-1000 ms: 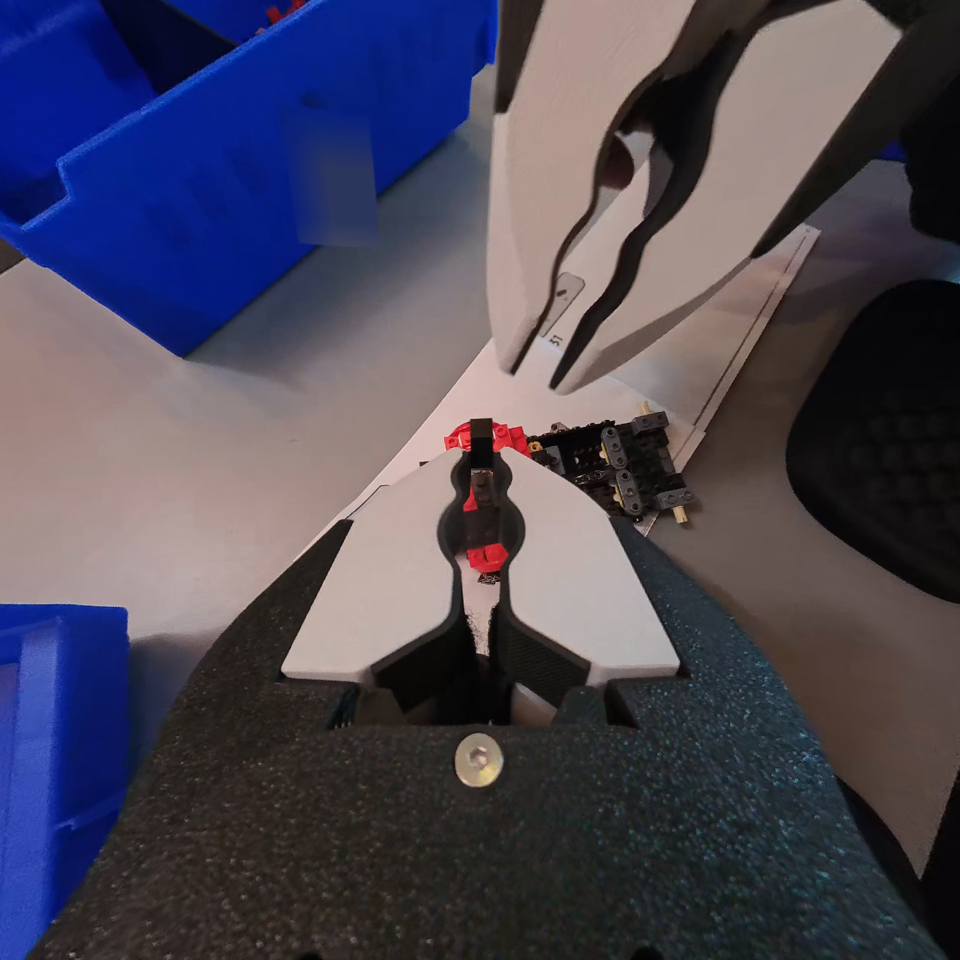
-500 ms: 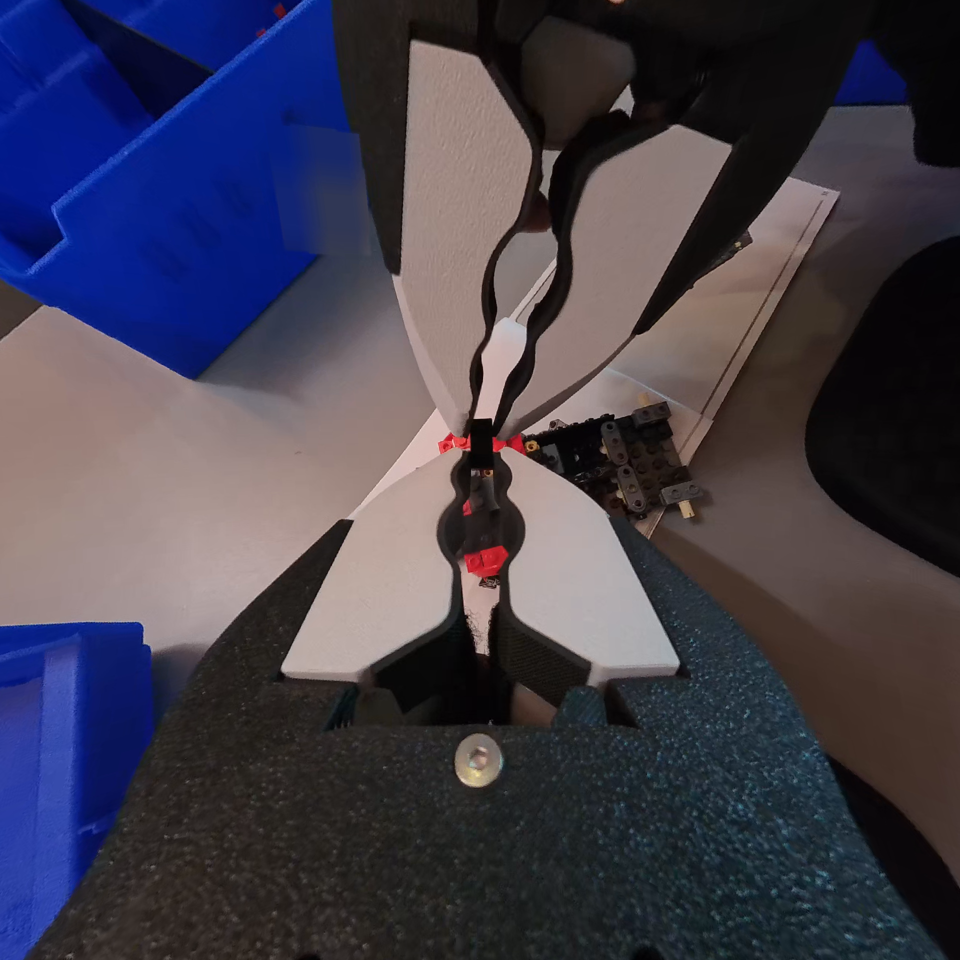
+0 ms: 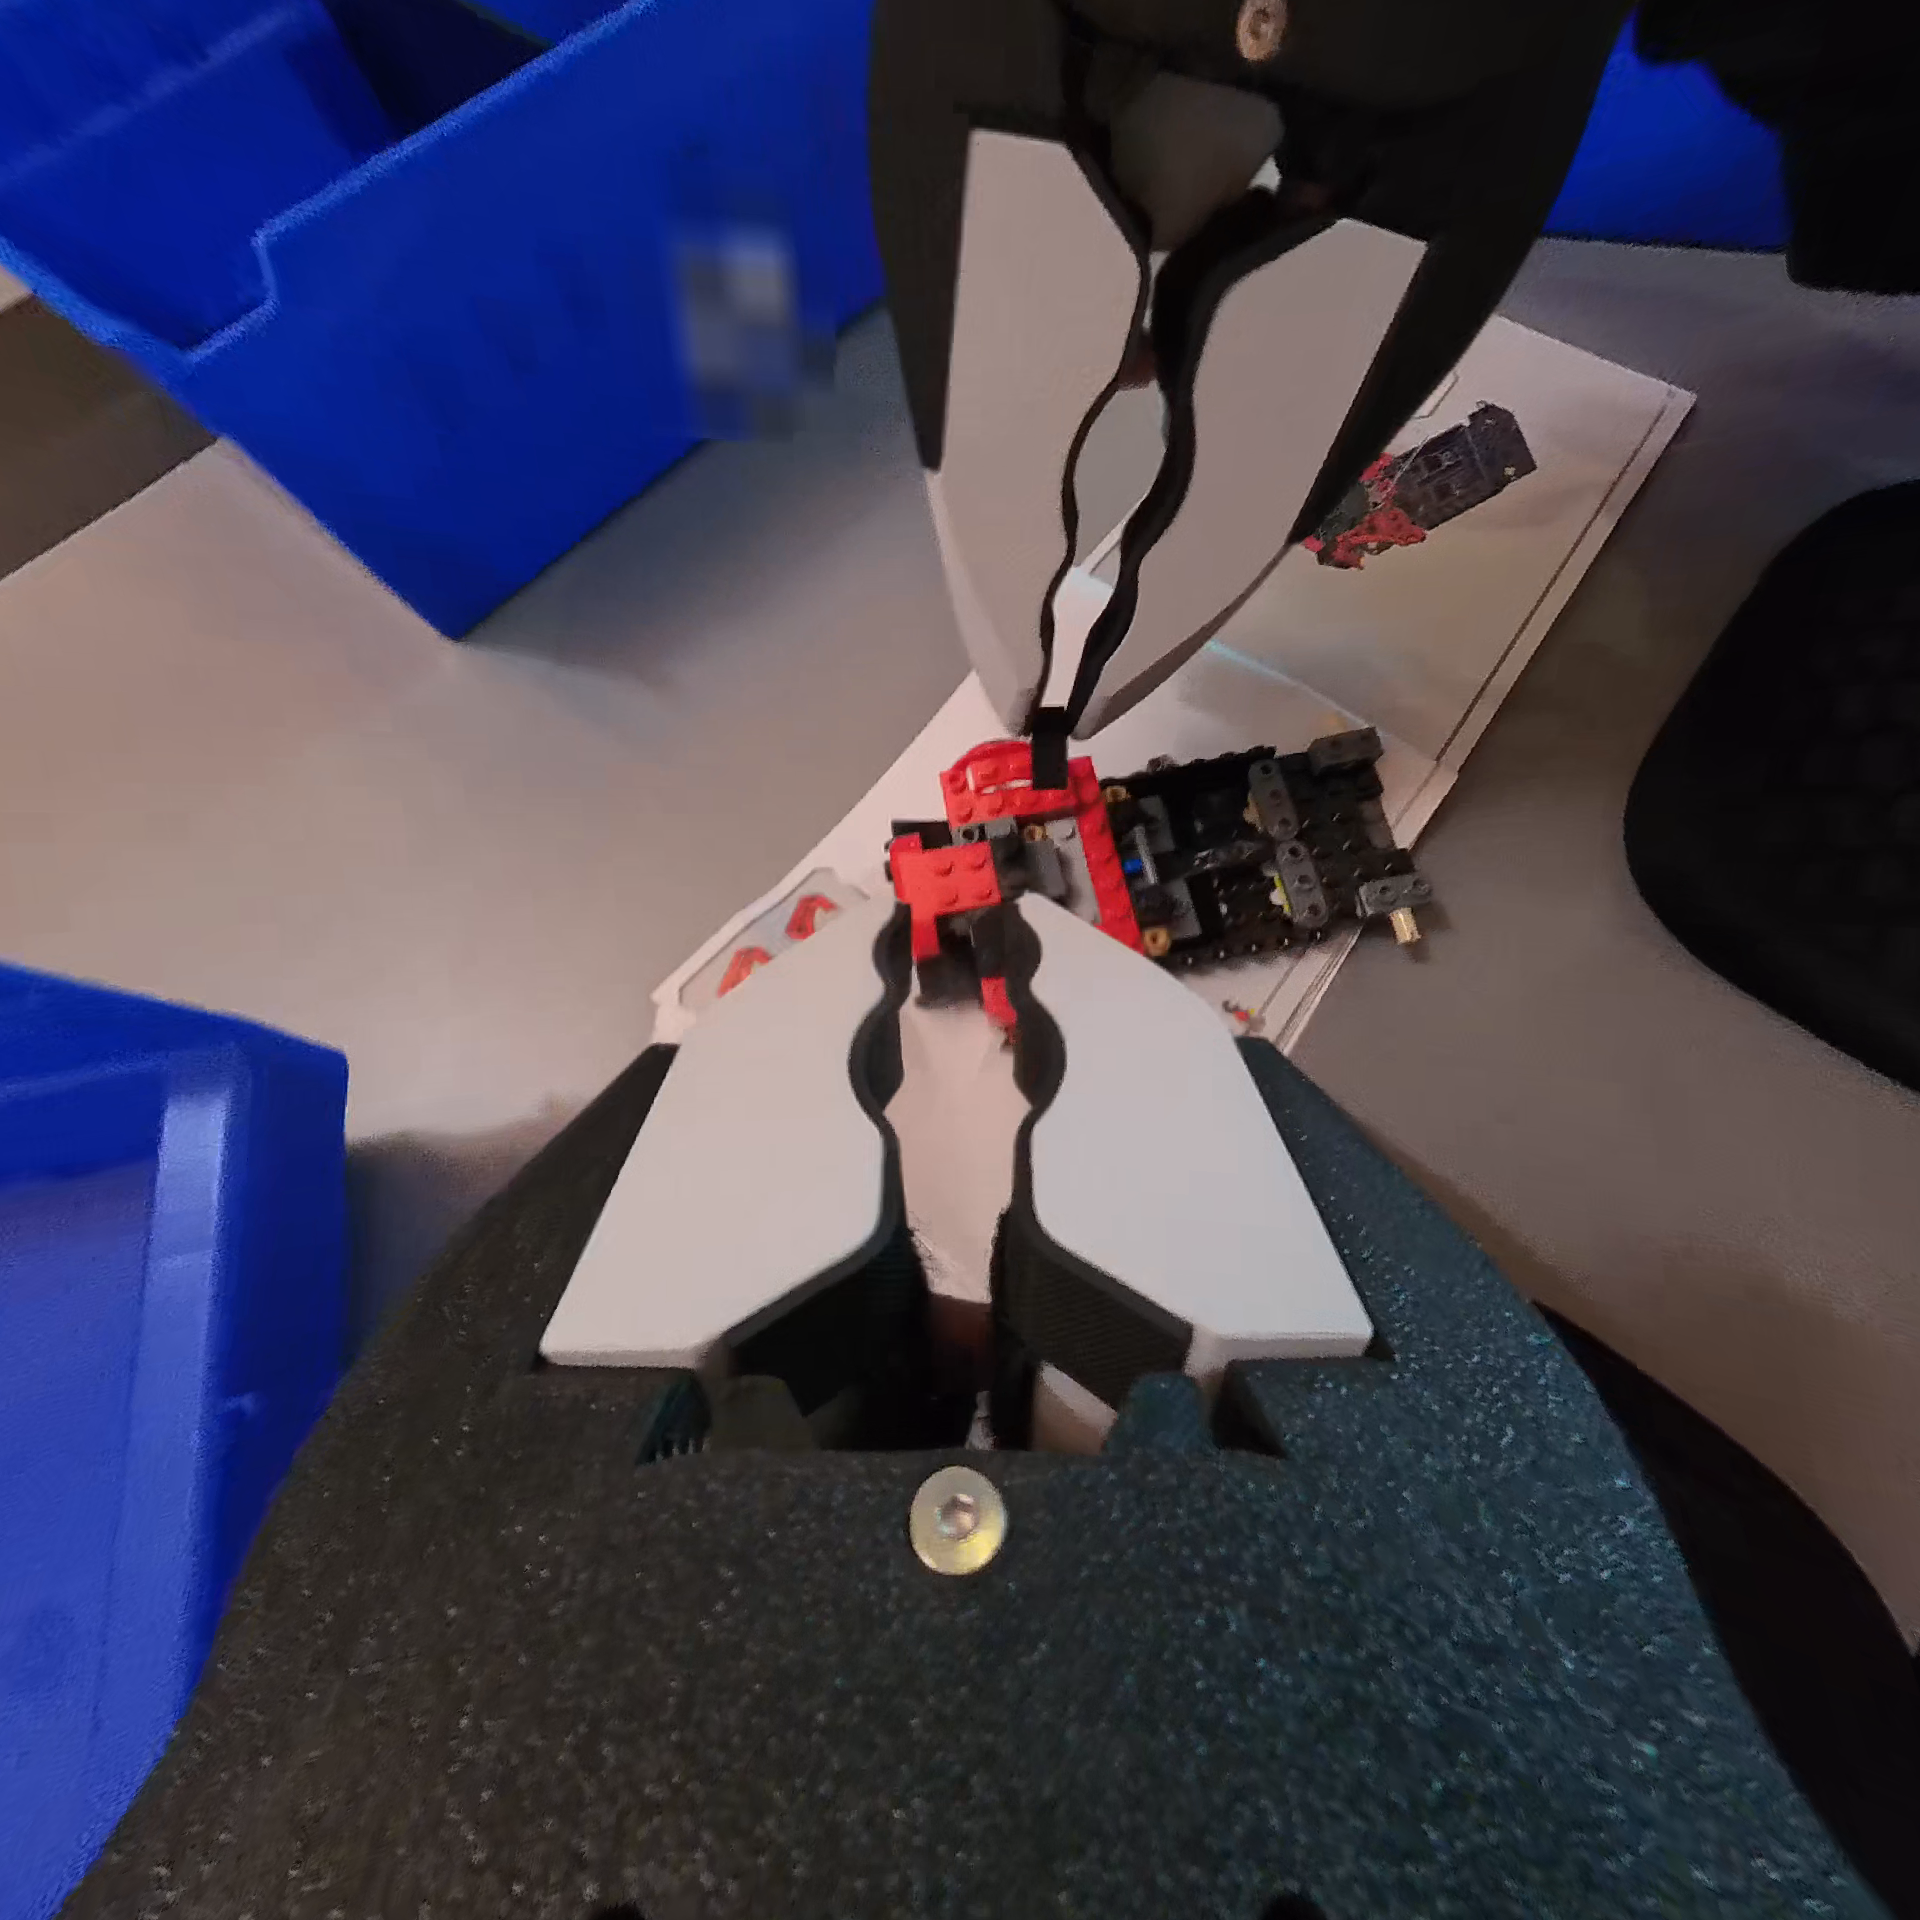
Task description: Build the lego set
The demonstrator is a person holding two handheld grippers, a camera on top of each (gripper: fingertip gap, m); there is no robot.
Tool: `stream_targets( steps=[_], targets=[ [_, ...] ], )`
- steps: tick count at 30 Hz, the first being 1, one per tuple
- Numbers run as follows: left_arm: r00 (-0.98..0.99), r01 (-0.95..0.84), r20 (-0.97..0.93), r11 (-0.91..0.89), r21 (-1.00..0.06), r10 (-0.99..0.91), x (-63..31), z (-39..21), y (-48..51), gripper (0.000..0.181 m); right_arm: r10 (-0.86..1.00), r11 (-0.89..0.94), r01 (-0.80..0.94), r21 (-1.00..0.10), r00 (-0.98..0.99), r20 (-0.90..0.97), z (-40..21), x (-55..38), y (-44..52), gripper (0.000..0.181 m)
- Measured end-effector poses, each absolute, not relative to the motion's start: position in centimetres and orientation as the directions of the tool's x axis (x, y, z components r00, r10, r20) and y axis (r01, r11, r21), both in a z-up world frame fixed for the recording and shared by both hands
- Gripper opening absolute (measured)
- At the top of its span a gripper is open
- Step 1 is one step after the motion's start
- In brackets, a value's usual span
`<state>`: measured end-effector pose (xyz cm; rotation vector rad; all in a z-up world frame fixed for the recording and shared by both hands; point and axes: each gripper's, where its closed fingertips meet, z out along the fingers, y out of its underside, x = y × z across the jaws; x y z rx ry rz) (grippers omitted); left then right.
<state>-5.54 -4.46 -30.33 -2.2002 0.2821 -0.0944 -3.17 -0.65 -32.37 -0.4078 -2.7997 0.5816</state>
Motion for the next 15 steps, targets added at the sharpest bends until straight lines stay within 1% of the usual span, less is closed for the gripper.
stream_targets(
  steps=[5,10,15],
  targets=[
    [0.98,-0.118,0.001,-0.588,-0.8,-0.197,-6.3,-31.3,-5.9,0.015,0.295,0.899,0.213,-0.383,-0.941,0.168,-33.4,-3.1,-0.7,0.008],
    [0.98,-0.119,0.0,-0.577,-0.808,-0.201,-6.2,-31.6,-6.0,0.014,0.285,0.904,0.211,-0.373,-0.946,0.156,-33.6,-3.2,-0.9,0.008],
    [0.976,-0.117,0.01,-0.561,-0.82,-0.218,-5.7,-31.6,-5.6,0.013,0.27,0.917,0.206,-0.341,-0.951,0.152,-33.9,-3.3,-0.9,0.008]
  ],
)
